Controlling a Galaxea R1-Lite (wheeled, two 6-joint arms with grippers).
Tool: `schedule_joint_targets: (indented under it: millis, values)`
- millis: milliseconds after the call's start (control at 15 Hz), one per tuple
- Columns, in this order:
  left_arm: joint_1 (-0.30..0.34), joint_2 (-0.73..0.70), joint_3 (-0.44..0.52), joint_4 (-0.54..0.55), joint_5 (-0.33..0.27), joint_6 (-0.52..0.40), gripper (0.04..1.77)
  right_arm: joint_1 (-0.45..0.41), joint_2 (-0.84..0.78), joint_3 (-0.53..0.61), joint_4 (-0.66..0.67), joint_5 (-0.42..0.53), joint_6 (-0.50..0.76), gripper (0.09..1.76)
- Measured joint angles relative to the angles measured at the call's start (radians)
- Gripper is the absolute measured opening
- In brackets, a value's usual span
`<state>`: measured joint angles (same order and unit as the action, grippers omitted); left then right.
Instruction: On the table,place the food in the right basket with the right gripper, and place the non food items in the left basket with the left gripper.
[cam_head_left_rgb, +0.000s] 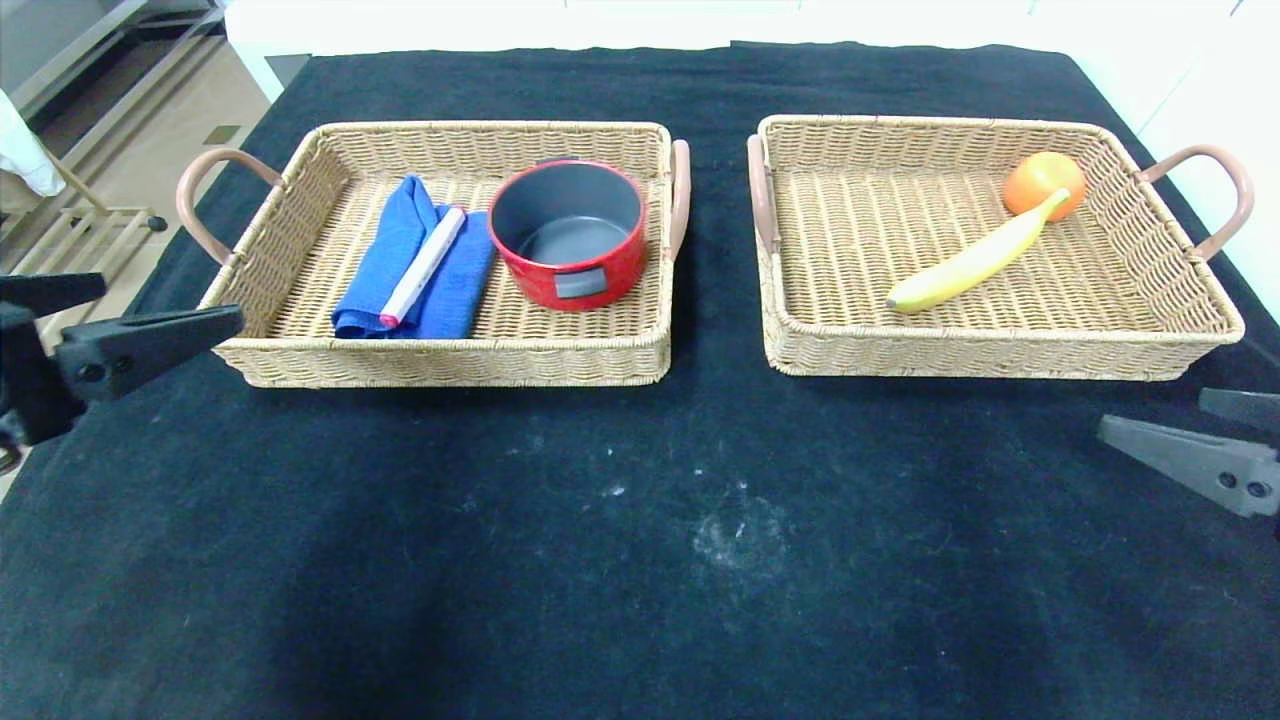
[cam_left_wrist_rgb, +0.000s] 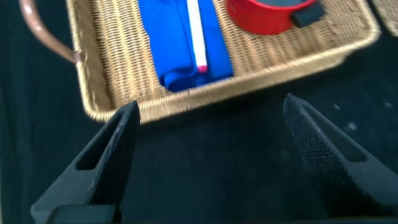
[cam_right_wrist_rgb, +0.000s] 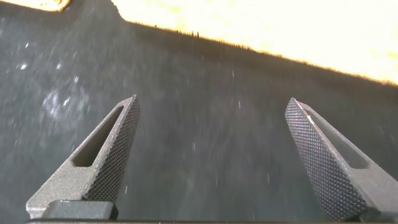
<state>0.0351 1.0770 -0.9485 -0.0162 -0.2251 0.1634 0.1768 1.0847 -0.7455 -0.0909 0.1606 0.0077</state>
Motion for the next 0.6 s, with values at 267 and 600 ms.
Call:
schedule_joint_targets:
  millis: [267,600]
  values:
    - [-0.008,-0.264,0.068,0.151,-0.013,-0.001,1.69,-0.024,-0.214,0.061,0.168,-0.006,0.001,1.71]
    - [-0.016,-0.539,0.087,0.353,-0.052,-0.006,1.7,-0.044,-0.512,0.015,0.478,-0.122,0.0,1.71]
